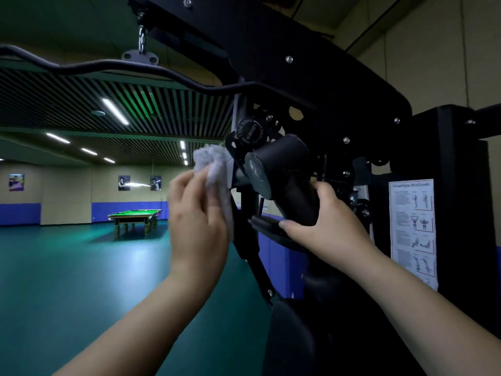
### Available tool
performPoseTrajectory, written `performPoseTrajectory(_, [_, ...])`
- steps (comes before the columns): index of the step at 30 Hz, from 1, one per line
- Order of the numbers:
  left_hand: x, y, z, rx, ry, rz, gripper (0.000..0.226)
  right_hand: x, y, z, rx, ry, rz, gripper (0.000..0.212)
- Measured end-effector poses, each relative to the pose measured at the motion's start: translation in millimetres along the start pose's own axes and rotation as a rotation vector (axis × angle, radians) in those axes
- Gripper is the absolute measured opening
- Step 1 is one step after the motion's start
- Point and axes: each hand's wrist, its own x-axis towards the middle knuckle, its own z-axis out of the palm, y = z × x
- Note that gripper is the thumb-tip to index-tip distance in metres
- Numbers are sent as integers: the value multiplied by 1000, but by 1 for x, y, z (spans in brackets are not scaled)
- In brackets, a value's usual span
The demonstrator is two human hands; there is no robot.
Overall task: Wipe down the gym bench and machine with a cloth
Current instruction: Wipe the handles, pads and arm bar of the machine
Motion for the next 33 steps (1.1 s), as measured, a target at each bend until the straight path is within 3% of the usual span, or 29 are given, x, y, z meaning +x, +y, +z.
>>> performPoseTrajectory(2, [3,10,16,-110,61,-78,37,0,-1,1,-13,-5,-3,68])
performPoseTrajectory(7, [-12,16,70,-286,14,-27,40,0,-3,5,-36,54,35,64])
performPoseTrajectory(11, [-38,-32,81,-366,-121,-298,29,-2,-8,7,-68,71,64,66])
performPoseTrajectory(13, [-46,-39,77,-365,-114,-328,33,-4,-11,7,-71,81,90,64])
performPoseTrajectory(16, [-26,-19,66,-456,2,-177,39,-6,-16,8,-70,85,128,58])
performPoseTrajectory(19, [-11,-12,74,-475,-14,14,44,-8,-21,10,-79,105,152,58])
performPoseTrajectory(24, [-30,-50,80,-486,-233,-174,39,-12,-26,14,-124,143,165,62])
performPoseTrajectory(26, [-26,-55,72,-505,-210,-273,37,-12,-28,16,-166,169,171,75])
performPoseTrajectory(29, [-3,-37,55,-564,-120,-108,43,-10,-33,21,-195,250,146,93])
performPoseTrajectory(31, [7,-30,57,-507,-185,64,45,-8,-39,25,-180,300,104,99])
performPoseTrajectory(33, [12,-40,69,-451,-263,0,45,-6,-48,26,-163,318,71,102])
